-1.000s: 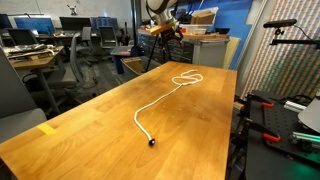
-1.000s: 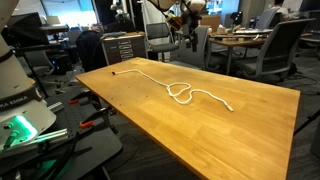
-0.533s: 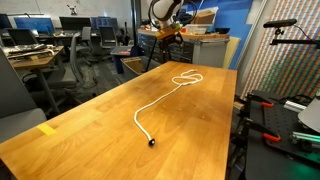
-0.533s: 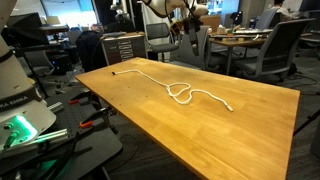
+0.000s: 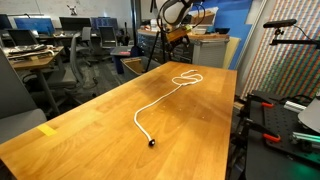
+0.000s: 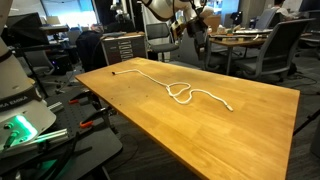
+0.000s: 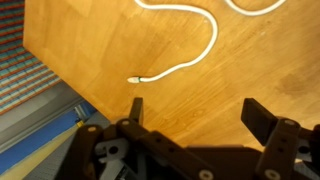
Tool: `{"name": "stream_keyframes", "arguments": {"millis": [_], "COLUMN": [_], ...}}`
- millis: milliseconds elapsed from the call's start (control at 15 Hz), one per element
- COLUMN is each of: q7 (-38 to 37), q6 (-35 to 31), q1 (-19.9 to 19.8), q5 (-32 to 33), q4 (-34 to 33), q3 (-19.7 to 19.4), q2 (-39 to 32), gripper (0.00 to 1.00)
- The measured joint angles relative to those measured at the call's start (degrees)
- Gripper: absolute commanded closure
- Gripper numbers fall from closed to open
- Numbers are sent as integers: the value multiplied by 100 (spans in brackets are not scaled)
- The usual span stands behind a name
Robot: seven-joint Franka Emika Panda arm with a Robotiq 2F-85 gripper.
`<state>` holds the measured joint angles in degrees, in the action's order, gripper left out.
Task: Tie a knot using the white rope on the table
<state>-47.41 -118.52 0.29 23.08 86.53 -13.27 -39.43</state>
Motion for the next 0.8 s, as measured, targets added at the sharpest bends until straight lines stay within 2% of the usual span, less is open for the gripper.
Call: {"name": "stream_keyframes", "arguments": {"millis": [267, 800], "q7": [692, 2913], "q6": [-213, -1579], "q1": [26, -610], "q5": [734, 1755], "q4": [428, 644], "q3": [-259, -603], "q2": [-10, 165], "gripper": [0, 0]}}
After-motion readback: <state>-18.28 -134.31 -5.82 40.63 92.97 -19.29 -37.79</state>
